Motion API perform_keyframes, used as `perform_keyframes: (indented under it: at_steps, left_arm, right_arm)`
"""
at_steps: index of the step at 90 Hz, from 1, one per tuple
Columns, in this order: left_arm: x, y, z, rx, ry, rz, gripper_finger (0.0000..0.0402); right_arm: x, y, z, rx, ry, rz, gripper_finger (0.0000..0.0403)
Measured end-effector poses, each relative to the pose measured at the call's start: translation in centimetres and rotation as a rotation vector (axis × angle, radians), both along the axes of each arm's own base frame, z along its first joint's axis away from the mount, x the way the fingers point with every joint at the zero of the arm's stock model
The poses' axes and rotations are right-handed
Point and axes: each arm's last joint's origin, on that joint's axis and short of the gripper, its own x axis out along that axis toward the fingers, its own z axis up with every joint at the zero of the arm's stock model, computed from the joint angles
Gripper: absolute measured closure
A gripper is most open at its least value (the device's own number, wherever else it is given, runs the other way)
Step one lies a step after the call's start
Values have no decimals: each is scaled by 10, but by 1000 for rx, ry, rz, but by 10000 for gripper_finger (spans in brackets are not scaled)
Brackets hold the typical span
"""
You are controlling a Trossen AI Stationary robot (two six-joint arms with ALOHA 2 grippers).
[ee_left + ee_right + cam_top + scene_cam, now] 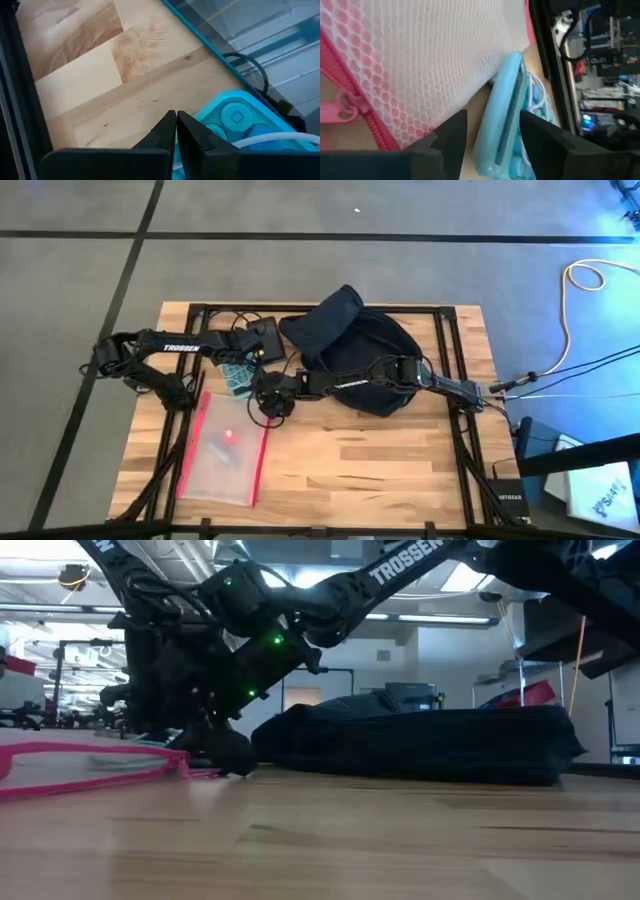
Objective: Unpack backpack
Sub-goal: Put the blue calculator into the zip bag
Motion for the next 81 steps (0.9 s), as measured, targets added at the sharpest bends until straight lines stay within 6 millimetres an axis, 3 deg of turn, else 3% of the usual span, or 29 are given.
perform_keyframes:
  at_steps: [16, 41, 69, 81]
  left_arm:
    - [0, 0, 0, -4, -3, -1, 401]
    - [2, 0, -1, -31, -10, -28, 401]
    - [0, -2, -1, -79, -7, -38, 401]
    - [-1, -3, -2, -100, 0, -42, 401]
  right_arm:
    - [1, -8, -11, 3, 9, -33, 237]
    - [2, -10, -13, -9, 4, -42, 208]
    - [2, -7, -14, -34, 8, -15, 285]
    - [2, -7, -14, -26, 9, 2, 300]
